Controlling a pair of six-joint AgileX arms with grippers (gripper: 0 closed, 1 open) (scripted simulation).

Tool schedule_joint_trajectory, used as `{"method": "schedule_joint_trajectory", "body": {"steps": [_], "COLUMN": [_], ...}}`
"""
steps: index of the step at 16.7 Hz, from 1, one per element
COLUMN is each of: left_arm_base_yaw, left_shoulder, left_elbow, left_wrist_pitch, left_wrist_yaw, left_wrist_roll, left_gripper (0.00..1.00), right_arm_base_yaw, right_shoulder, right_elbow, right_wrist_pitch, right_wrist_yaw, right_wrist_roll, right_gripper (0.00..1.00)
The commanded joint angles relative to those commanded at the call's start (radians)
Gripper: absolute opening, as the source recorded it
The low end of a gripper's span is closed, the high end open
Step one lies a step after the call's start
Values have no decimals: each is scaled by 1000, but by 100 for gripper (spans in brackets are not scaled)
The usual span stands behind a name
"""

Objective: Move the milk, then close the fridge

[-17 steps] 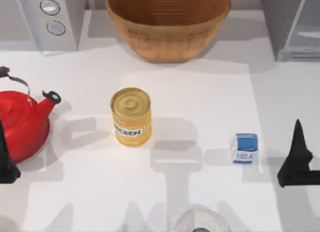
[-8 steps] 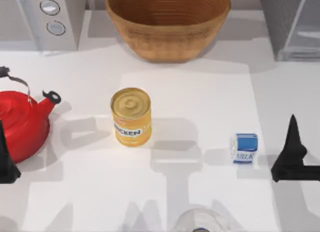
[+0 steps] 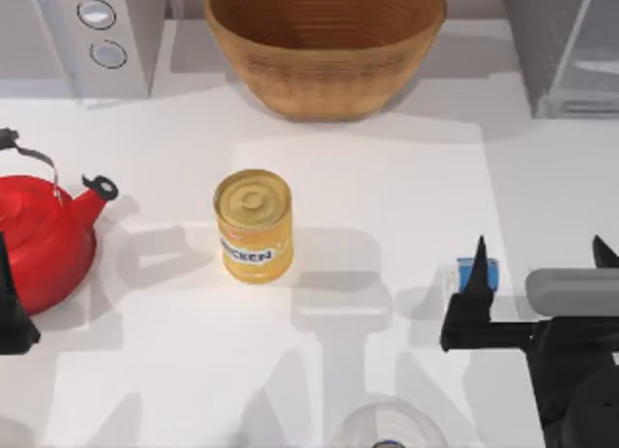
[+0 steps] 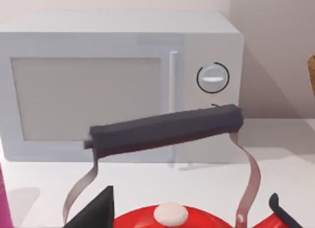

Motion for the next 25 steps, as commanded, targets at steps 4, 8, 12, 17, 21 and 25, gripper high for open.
{"method": "schedule_joint_trajectory", "body": {"steps": [4, 8, 12, 17, 21, 25], "left_arm_base_yaw": [0, 0, 0, 0, 0, 0], "left_shoulder": [0, 0, 0, 0, 0, 0], "left_elbow": [0, 0, 0, 0, 0, 0], "left_wrist_pitch": [0, 0, 0, 0, 0, 0], "left_wrist_yaw": [0, 0, 0, 0, 0, 0], "left_wrist_roll": [0, 0, 0, 0, 0, 0], "left_gripper": [100, 100, 100, 100, 100, 100], "right_arm_base_yaw": [12, 16, 19, 7, -65, -122], "right_shoulder": [372, 604, 667, 665, 675, 695], "right_elbow": [53, 95, 112, 107, 120, 190], "right_wrist_pitch": [235, 400, 452, 460, 478, 442], "right_wrist_yaw": [23, 32, 32, 22, -49, -106], "right_wrist_roll": [41, 72, 82, 75, 51, 34], "right_gripper": [100, 100, 100, 100, 100, 100]}}
